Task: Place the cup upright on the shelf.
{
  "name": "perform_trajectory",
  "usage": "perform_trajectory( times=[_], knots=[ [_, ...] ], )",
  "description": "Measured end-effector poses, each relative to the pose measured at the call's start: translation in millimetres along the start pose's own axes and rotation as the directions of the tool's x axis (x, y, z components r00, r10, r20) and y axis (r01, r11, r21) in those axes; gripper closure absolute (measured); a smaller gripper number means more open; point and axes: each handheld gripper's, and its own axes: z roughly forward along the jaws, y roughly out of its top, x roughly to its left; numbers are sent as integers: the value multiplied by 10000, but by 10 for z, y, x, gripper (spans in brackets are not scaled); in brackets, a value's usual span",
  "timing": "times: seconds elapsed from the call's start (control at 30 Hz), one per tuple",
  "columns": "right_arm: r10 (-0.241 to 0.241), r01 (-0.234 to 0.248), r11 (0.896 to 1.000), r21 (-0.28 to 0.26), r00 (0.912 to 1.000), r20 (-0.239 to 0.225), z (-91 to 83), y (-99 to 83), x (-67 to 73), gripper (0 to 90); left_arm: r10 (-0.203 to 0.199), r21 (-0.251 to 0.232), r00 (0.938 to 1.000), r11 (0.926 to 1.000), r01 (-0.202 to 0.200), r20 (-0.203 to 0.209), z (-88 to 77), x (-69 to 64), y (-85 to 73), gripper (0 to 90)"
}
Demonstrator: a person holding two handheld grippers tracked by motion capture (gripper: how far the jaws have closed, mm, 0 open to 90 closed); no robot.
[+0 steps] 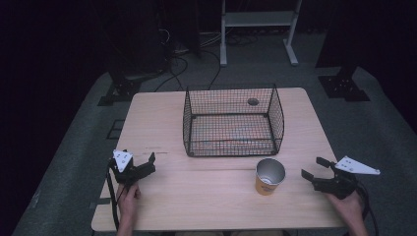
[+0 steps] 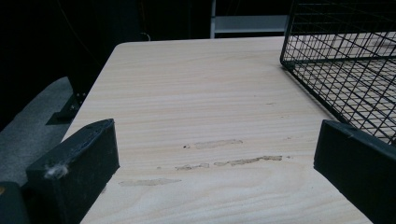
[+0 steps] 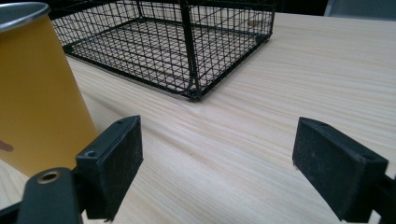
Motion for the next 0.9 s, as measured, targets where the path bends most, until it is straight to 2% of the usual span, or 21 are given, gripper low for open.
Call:
perform_trajectory(
  times=[0.13, 0.37, 0.67, 0.9],
  knots=[
    [60, -60, 10000, 34, 10000, -61, -10, -17, 2, 151, 27, -6, 10000, 10000, -27, -3, 0, -4, 0, 0],
    [-197, 198, 9998, 35, 9995, -238, -109, -2, 113, 146, 131, -30, 9999, 9999, -131, 19, -11, -15, -4, 0],
    [-236, 239, 9997, 30, 9979, -611, -178, -10, 241, 139, 159, -54, 9999, 9999, -159, 1, -12, -18, -5, 0],
    [-704, 733, 9970, 250, 9922, -1032, -195, 11, 461, 139, 258, -88, 9997, 9996, -258, 13, -14, -30, -7, 0]
  ],
)
